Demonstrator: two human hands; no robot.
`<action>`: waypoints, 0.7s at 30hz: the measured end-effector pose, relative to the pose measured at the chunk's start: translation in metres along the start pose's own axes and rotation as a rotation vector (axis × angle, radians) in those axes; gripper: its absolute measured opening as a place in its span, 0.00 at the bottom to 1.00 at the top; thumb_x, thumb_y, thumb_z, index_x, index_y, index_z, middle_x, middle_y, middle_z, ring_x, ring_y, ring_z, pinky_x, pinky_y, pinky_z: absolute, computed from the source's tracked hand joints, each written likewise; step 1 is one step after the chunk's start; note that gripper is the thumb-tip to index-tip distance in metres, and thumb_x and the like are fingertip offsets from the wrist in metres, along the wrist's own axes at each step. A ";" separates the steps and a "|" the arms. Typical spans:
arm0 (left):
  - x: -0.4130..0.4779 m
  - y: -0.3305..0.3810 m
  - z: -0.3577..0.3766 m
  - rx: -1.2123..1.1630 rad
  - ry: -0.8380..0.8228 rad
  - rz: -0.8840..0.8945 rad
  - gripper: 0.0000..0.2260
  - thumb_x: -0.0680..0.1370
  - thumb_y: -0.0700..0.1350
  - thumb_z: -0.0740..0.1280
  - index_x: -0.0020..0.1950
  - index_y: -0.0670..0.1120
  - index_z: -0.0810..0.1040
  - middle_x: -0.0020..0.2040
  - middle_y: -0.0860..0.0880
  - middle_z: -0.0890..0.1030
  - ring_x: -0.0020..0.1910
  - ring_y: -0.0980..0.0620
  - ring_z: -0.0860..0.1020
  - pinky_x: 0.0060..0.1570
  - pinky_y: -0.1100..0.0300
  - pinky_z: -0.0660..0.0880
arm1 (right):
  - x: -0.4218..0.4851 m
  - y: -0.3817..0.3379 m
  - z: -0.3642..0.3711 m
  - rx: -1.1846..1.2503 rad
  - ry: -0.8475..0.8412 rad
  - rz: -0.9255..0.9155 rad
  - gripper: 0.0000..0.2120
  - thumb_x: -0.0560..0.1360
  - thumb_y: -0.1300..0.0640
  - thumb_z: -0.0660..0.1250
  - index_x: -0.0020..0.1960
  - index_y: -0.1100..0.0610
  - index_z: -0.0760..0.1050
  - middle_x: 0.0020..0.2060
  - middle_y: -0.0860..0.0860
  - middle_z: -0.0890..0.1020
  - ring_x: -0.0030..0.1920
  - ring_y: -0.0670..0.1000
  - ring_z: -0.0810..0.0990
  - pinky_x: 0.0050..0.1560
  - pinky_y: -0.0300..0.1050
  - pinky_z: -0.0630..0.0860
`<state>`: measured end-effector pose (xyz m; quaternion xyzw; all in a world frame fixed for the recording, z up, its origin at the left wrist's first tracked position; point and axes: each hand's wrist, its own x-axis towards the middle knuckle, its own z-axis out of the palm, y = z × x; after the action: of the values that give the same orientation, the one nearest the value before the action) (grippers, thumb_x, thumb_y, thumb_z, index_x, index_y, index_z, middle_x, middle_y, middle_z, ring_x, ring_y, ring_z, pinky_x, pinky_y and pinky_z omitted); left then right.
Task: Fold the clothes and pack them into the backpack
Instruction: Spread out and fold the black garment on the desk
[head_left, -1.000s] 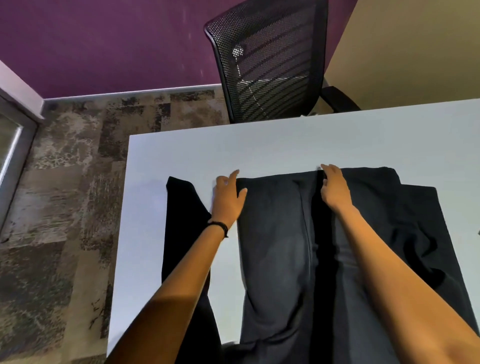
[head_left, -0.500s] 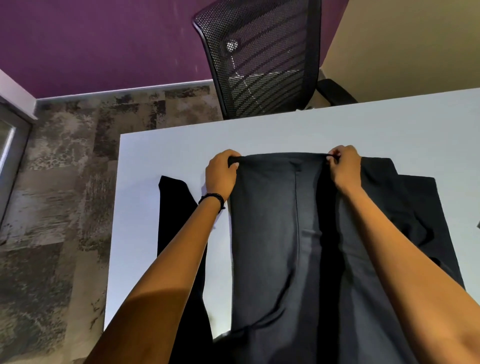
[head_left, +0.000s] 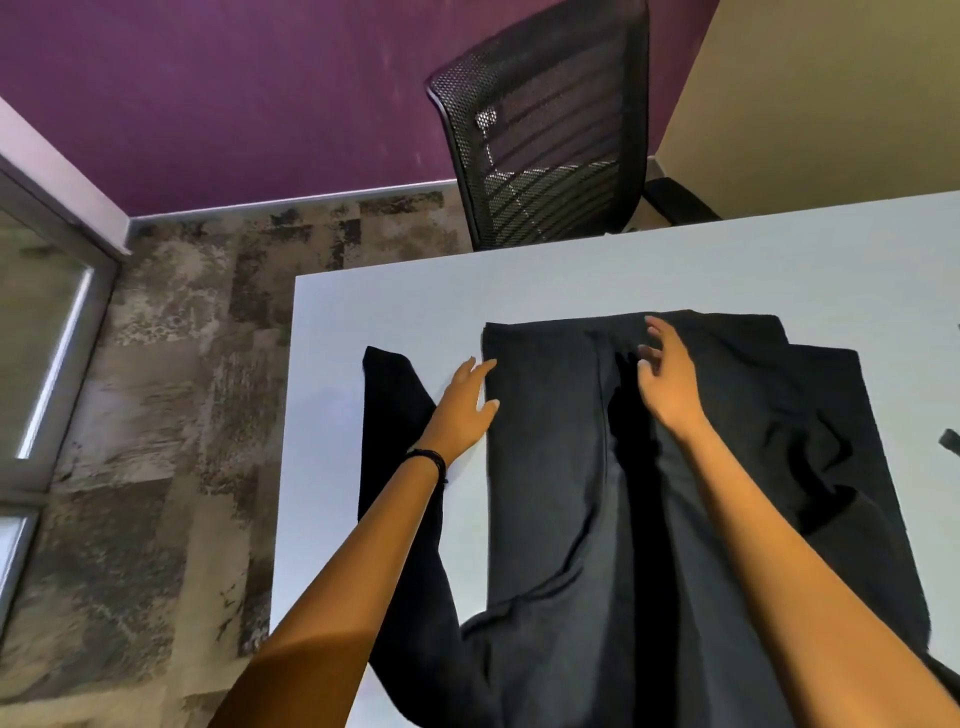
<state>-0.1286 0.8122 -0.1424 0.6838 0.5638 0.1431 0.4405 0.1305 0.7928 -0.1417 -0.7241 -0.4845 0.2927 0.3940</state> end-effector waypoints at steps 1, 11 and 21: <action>-0.009 -0.002 0.000 0.000 -0.002 0.000 0.24 0.80 0.41 0.61 0.76 0.47 0.58 0.77 0.44 0.56 0.76 0.47 0.54 0.73 0.56 0.54 | -0.012 -0.002 0.003 0.013 0.008 -0.005 0.26 0.75 0.71 0.54 0.72 0.59 0.61 0.70 0.57 0.66 0.64 0.56 0.73 0.59 0.42 0.69; -0.109 -0.016 0.012 0.025 -0.050 -0.043 0.20 0.80 0.40 0.61 0.72 0.44 0.64 0.72 0.44 0.65 0.72 0.47 0.62 0.71 0.58 0.58 | -0.139 -0.012 0.023 0.104 -0.029 0.027 0.23 0.74 0.74 0.55 0.68 0.63 0.66 0.66 0.57 0.70 0.62 0.56 0.75 0.61 0.41 0.68; -0.223 -0.043 0.033 -0.168 -0.053 -0.213 0.19 0.80 0.40 0.62 0.70 0.45 0.67 0.70 0.45 0.68 0.69 0.47 0.67 0.68 0.58 0.64 | -0.262 -0.002 -0.001 0.034 -0.113 0.125 0.19 0.76 0.73 0.55 0.62 0.59 0.71 0.60 0.51 0.72 0.59 0.53 0.75 0.61 0.40 0.69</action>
<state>-0.2055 0.5971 -0.1268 0.5844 0.6073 0.1240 0.5237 0.0363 0.5484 -0.1286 -0.7284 -0.4549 0.3652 0.3593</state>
